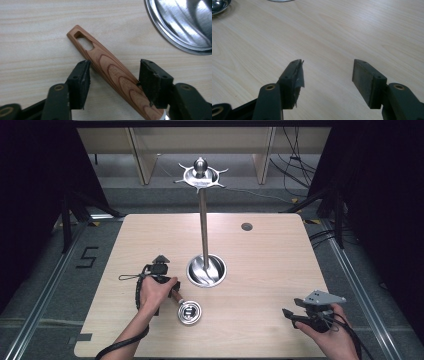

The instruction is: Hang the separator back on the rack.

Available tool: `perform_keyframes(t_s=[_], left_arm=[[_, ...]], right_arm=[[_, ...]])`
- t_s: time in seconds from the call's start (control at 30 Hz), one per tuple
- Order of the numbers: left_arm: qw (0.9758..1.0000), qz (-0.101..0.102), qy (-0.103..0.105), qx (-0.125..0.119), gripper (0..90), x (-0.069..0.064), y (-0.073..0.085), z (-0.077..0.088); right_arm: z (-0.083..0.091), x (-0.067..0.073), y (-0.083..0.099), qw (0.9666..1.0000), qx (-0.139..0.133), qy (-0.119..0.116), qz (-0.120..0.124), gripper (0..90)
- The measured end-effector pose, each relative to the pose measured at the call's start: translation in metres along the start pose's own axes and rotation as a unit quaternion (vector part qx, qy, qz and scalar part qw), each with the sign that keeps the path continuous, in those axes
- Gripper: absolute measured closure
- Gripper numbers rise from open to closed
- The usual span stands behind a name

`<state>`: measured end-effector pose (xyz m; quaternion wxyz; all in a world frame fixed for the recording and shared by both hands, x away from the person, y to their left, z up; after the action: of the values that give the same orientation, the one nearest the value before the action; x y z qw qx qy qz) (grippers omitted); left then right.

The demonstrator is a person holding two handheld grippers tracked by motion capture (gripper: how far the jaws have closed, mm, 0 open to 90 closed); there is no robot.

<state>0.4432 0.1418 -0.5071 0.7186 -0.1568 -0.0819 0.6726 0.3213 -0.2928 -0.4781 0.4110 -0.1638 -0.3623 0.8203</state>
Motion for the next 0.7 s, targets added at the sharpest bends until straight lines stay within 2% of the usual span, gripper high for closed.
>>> perform_keyframes(t_s=[0.03,0.1,0.17,0.2,0.23,0.27,0.33,0.37,0.47,0.53,0.57,0.6,0.7], left_arm=[[0.9999,-0.013,-0.01,0.004,48.4,0.0012,-0.0001,-0.0009],[0.9997,-0.019,-0.013,0.007,51.4,0.0017,0.0005,-0.0014],[0.9991,-0.038,-0.02,0.007,54.1,0.0027,0.0025,-0.0041],[0.9983,-0.052,-0.025,0.011,57.5,0.0033,0.0032,-0.0034],[0.9968,-0.07,-0.034,0.013,61.9,0.0042,0.0038,-0.003],[0.9963,-0.076,-0.037,0.017,63.7,0.0046,0.004,-0.0022],[0.9964,-0.074,-0.038,0.019,66.4,0.0044,0.0041,-0.002],[0.9953,-0.087,-0.037,0.018,66.9,0.0071,0.0045,-0.002],[0.9954,-0.088,-0.034,0.02,66.9,0.008,0.0045,-0.0016],[0.994,-0.099,-0.037,0.027,66.3,0.0094,0.0052,-0.0012],[0.994,-0.099,-0.037,0.029,65.7,0.0091,0.0047,-0.001],[0.9939,-0.1,-0.036,0.029,64.8,0.0092,0.0047,-0.0012],[0.9937,-0.104,-0.033,0.029,61.3,0.0093,0.0046,-0.0015]], right_arm=[[-0.0003,0.0006,0.0003,1.0,-0.002,0.001,-0.003,42.0],[0.0006,0.0014,0.0002,0.9999,0.005,-0.001,-0.012,41.9],[0.0003,0.0008,0.0005,0.9999,0.006,-0.001,-0.008,41.9],[0.0004,0.0011,0.0004,0.9999,0.007,-0.003,-0.01,41.9],[-0.0002,-0.0001,0.0005,1.0,0.004,-0.002,-0.001,41.9],[-0.0004,-0.0001,0.0005,1.0,0.003,-0.001,0.001,41.9],[-0.0001,0.001,0.0,1.0,0.004,-0.002,-0.005,41.8],[-0.0003,0.002,0.0001,0.9999,0.006,-0.002,-0.008,41.7],[-0.0007,0.0039,0.0013,0.9997,0.012,-0.004,-0.021,41.7],[-0.0008,0.003,0.0013,0.9998,0.013,-0.005,-0.016,41.7],[-0.0009,0.0032,0.0012,0.9998,0.012,-0.004,-0.017,41.7],[-0.0014,0.0018,0.0008,0.9999,0.007,-0.002,-0.008,41.7],[-0.001,0.0028,0.0011,0.9998,0.011,-0.003,-0.015,41.6]])
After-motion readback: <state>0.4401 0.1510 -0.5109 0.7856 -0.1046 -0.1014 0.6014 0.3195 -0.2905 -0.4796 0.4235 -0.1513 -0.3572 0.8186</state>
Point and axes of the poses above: each handheld gripper's, and its own axes: z roughly backward along the jaws, y roughly out of its underside, x roughly to its left, the point moved 3 cm from there along -z, roughly forward along the jaws, and after that the axes turned 3 degrees about -y, right-handed, at the moved point
